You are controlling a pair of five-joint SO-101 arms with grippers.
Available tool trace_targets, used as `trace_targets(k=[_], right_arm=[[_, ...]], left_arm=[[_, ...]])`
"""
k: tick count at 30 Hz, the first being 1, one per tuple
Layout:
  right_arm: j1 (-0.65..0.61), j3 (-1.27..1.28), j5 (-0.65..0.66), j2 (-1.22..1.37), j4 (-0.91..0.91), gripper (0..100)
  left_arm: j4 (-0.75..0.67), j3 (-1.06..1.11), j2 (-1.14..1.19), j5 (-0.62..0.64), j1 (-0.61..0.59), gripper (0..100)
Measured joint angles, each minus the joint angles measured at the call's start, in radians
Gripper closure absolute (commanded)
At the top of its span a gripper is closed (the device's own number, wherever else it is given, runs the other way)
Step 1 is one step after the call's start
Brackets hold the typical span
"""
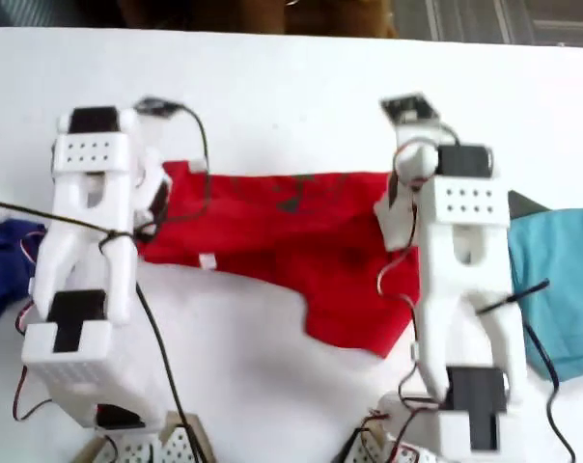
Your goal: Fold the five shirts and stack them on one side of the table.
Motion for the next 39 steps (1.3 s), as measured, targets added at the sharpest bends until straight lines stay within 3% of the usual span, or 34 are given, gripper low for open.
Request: trace_targets(k=[5,17,25,27,34,39], right_arm=[[0.041,0.192,0.069,-0.13,-0.051,98.1],[-0.086,0.411,0.172,-0.198,-0.157,98.1],[-0.107,0.542,0.299,-0.198,-0.232,97.8],[-0.11,0.571,0.33,-0.198,-0.233,93.9],[-0.11,0.588,0.373,-0.199,-0.207,66.1],[-0.11,0.578,0.411,-0.207,-0.129,64.4]], left_arm=[[-0.003,0.04,0.0,-0.008,0.0,97],[-0.006,0.044,-0.002,-0.008,-0.002,97],[-0.041,0.044,-0.002,-0.008,-0.002,96],[-0.041,0.044,-0.002,-0.008,-0.002,96],[-0.041,-0.057,0.0,-0.008,-0.012,96],[-0.029,-0.17,0.0,-0.008,-0.051,86]])
